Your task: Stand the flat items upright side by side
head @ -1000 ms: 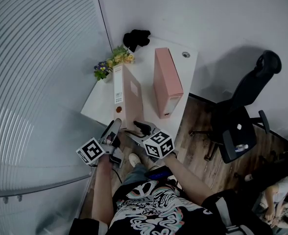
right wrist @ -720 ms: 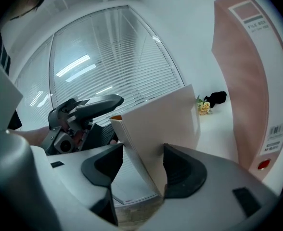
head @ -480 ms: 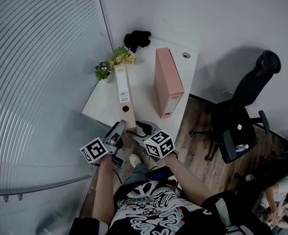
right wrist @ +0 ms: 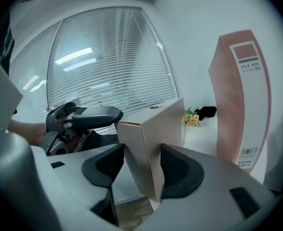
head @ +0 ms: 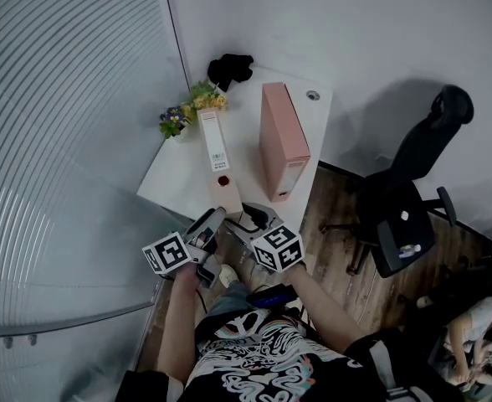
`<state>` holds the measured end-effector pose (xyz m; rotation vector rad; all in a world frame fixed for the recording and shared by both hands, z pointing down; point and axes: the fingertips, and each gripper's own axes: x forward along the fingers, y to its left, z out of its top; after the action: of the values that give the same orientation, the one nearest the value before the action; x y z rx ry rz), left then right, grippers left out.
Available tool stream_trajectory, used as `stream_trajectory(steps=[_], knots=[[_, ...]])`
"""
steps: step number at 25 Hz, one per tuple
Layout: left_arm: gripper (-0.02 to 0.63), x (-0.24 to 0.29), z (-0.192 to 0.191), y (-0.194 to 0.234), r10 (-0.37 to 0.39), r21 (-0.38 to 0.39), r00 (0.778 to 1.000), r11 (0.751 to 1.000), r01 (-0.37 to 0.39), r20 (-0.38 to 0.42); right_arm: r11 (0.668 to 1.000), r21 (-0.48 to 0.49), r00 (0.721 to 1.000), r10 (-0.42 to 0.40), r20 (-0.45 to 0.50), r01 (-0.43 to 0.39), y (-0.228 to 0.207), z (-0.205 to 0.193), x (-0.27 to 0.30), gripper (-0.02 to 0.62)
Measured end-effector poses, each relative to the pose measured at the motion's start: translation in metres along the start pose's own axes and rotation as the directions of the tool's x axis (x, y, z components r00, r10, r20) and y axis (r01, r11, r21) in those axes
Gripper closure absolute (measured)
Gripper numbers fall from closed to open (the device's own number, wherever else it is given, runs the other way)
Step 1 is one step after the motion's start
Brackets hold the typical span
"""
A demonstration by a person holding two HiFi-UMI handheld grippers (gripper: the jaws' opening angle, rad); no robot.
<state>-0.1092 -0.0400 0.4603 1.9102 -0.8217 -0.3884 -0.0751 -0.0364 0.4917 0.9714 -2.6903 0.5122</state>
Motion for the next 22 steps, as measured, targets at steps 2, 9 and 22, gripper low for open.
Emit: stream_trajectory(steps=[2,9,22], knots=[[0.379,0.002,-0.001,0.000,-0.006,-0.010,1.000,1.000,0.006,0.002,1.000,0.013,1.000,-0.010,0.012,0.010,-0.002,0.003,-0.002,0.360],[0.375,-0.007,0.003,0.011,0.018,-0.040,1.000,0.999,-0.017,0.026,0.997,0.083,0.997,-0.011,0.074,0.005,0.001,0.017,-0.015,0.362],[0.347,-0.009,0.017,0.001,-0.017,0.032,0.999,0.999,0.016,0.028,0.994,0.107,0.985,-0.033,0.166,0.015,0.010,0.079,-0.035,0.364]])
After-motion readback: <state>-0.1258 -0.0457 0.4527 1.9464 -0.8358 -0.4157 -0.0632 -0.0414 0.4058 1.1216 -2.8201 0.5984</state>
